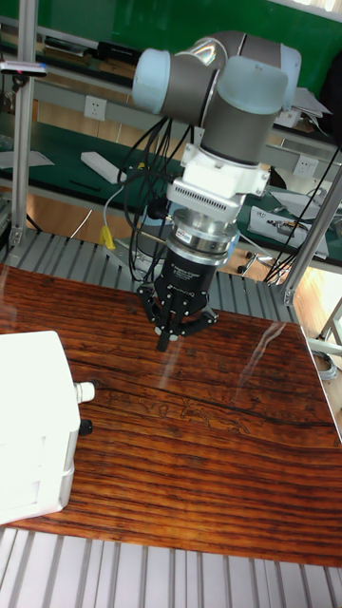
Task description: Use the gripper to push and close the drawer
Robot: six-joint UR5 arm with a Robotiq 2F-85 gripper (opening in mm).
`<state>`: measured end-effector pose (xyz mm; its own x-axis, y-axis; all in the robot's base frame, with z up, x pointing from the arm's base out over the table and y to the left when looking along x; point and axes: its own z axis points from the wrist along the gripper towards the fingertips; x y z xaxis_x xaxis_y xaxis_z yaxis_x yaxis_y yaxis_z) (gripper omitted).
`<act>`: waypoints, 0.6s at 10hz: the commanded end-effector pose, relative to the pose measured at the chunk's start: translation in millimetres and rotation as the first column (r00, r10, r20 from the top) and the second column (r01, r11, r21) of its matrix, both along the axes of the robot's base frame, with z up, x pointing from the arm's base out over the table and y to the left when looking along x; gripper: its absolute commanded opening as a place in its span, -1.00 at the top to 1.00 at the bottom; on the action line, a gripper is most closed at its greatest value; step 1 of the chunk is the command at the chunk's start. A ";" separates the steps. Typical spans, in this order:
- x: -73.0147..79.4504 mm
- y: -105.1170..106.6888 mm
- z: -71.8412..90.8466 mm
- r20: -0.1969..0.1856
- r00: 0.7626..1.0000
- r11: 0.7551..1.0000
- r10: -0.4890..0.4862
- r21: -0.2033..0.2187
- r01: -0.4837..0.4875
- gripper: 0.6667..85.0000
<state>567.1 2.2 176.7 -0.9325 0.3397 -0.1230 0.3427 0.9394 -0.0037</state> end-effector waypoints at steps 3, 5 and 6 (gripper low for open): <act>-7.0 -9.5 -7.2 -0.015 0.997 0.997 0.072 -0.028 -0.072 0.99; -6.5 -11.6 -9.1 -0.008 0.997 0.997 0.075 -0.021 -0.075 0.99; -6.0 -13.2 -9.6 -0.005 0.997 0.997 0.075 -0.020 -0.076 0.99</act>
